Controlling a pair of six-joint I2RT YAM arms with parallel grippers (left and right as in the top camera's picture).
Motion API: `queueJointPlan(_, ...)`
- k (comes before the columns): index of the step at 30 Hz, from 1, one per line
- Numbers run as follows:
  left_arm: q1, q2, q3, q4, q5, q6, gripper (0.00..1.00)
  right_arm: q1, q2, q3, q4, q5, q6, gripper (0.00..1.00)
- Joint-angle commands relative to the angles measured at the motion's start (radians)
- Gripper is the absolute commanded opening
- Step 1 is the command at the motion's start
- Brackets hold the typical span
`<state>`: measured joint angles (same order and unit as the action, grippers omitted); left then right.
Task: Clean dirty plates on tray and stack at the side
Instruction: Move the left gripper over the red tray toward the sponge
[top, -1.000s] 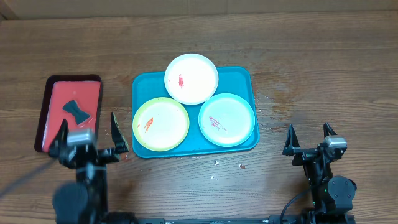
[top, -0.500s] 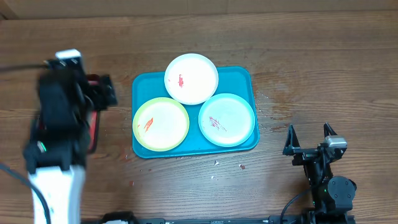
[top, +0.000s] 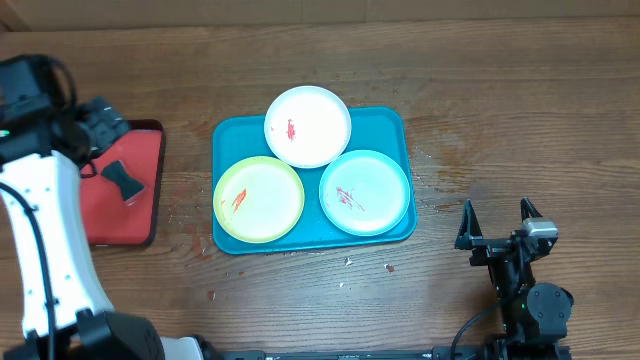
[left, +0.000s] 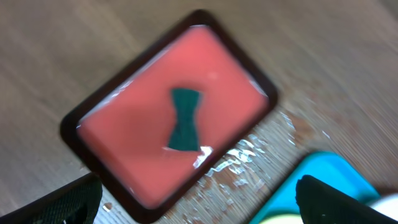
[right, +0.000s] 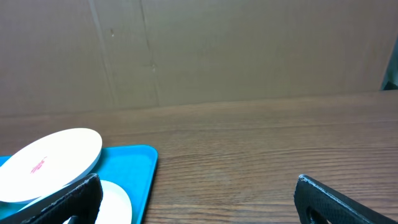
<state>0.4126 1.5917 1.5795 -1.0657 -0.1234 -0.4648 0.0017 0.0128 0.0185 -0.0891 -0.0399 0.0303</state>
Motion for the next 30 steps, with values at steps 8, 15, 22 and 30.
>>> queueJointPlan(8, 0.029, 0.177, 0.024, 0.006, 0.065, -0.126, 1.00, 0.004, -0.008, -0.010, 0.006, 0.010, 0.006, 1.00)
queueJointPlan(15, 0.047, 0.327, 0.024, 0.099, 0.046, -0.127, 1.00, 0.004, -0.008, -0.010, 0.006, 0.010, 0.006, 1.00)
queueJointPlan(22, 0.047, 0.467, 0.024, 0.179, 0.027, -0.126, 1.00, 0.004, -0.008, -0.010, 0.006, 0.010, 0.006, 1.00)
queueJointPlan(30, 0.047, 0.536, 0.024, 0.216, -0.046, -0.126, 1.00, 0.004, -0.008, -0.010, 0.006, 0.010, 0.006, 1.00)
